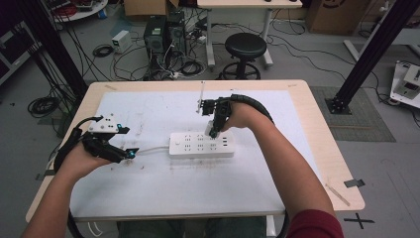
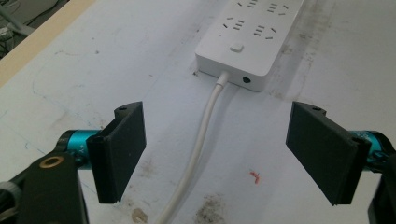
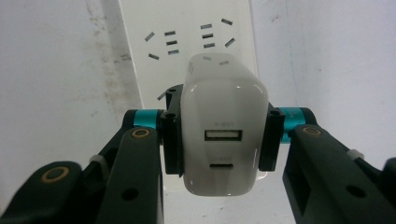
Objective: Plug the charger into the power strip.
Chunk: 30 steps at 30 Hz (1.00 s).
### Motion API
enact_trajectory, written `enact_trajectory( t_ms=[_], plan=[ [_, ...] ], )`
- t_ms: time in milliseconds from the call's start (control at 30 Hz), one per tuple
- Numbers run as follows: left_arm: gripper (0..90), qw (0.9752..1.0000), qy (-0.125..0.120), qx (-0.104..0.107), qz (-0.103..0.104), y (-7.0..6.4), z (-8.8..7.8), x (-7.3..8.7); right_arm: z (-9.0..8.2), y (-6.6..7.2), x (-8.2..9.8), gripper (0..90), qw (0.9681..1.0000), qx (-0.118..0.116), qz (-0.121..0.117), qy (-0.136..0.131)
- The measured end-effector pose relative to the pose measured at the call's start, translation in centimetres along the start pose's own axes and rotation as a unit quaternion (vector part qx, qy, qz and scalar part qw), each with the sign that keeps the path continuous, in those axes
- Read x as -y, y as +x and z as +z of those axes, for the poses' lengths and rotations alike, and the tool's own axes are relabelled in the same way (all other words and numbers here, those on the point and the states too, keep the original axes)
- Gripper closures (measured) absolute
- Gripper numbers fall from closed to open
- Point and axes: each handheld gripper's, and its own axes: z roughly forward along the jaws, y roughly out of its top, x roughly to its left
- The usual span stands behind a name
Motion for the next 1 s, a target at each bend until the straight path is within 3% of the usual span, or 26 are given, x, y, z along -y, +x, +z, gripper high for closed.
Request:
enact_trajectory(
  t_ms=[233,433,600,767,833,1000],
  plan=[
    [20.1,1.0,-0.004,-0.001,-0.002,0.0,0.0,0.2,0.8,-0.3,-0.5,63.1,0.9995,0.004,-0.022,0.022],
    [20.1,1.0,-0.004,-0.001,-0.001,-0.1,0.1,0.1,1.3,-0.3,-0.4,63.1,0.9987,0.013,-0.02,0.045],
    [20.1,1.0,-0.003,-0.001,0.003,-0.2,0.2,0.0,1.4,-0.4,-0.6,63.2,0.9989,0.013,-0.026,0.038],
    [20.1,1.0,-0.002,-0.001,0.005,-0.3,0.1,0.0,1.7,-0.3,-0.7,63.2,0.9983,0.013,-0.031,0.048],
    [20.1,1.0,-0.003,0.0,0.005,-0.3,0.2,0.0,1.9,0.2,-1.0,63.2,0.9964,0.025,-0.056,0.058],
    [20.1,1.0,-0.003,0.003,0.003,-0.4,0.7,-0.3,2.0,0.2,-1.1,63.4,0.9965,0.025,-0.051,0.062]
  ],
)
